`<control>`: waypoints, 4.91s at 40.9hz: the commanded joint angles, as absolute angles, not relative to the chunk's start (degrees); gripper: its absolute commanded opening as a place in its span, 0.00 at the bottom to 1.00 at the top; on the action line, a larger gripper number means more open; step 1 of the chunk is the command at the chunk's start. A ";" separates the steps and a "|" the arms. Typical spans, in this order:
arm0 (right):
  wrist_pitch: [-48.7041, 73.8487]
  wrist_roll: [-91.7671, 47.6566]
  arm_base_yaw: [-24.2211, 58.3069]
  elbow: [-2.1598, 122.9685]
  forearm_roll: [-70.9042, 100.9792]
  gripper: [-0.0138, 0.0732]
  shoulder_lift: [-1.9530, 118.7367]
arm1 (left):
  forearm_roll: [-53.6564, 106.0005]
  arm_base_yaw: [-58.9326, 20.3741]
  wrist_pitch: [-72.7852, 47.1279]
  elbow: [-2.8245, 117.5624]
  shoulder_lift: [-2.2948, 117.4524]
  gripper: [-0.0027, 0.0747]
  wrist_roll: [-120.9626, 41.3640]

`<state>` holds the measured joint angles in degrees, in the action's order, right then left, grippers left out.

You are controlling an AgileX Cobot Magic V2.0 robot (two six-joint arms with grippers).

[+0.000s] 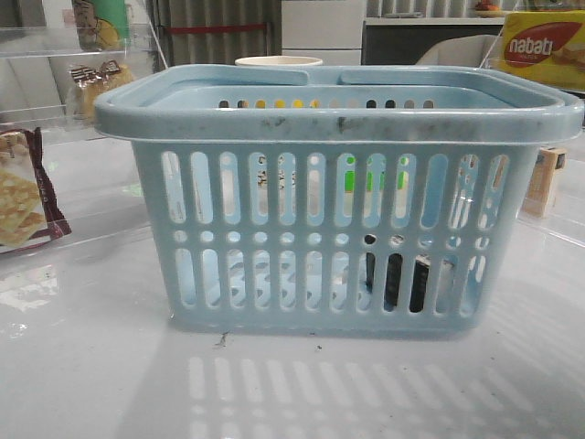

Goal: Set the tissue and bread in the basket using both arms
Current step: 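Reach the left gripper to the wrapped bread bun on the shelf, then grasp the wrapped bread bun with the left gripper and lift it, then carry the bread bun over the basket and lower it inside, then open the left gripper and withdraw it from the basket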

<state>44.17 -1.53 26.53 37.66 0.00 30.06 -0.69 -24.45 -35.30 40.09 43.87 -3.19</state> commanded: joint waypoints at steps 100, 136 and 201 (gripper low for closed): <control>40.58 -1.98 26.41 39.12 -0.88 0.75 30.26 | 10.95 -22.74 -44.72 103.27 94.05 0.15 -24.48; 40.58 -1.98 26.41 39.12 -0.88 0.75 30.26 | 13.33 -35.48 -49.76 99.00 101.22 0.67 -25.56; 43.18 -1.98 26.41 39.12 -1.40 0.75 30.26 | 6.11 -35.78 -48.37 38.36 26.23 0.62 -10.46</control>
